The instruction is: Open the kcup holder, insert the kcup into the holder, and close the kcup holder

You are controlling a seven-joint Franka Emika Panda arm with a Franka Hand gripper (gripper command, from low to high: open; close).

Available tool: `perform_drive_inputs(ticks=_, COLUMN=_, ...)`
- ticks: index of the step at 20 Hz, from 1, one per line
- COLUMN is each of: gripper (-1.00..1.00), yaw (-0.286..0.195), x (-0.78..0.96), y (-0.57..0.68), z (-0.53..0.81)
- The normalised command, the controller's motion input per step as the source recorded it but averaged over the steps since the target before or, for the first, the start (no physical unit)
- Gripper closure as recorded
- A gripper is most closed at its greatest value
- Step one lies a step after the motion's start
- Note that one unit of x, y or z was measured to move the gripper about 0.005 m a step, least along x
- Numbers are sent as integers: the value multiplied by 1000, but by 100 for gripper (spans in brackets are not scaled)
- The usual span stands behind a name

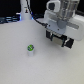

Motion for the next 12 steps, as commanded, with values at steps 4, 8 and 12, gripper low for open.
perform_drive_inputs(ticks=4, gripper=-100, yaw=-101, x=327, y=-136, z=310)
perform_drive_inputs(ticks=8, gripper=-100, yaw=-175, x=125, y=-265, z=475)
perform_drive_inputs(ticks=12, gripper=-100, yaw=-224, x=28, y=-451, z=424)
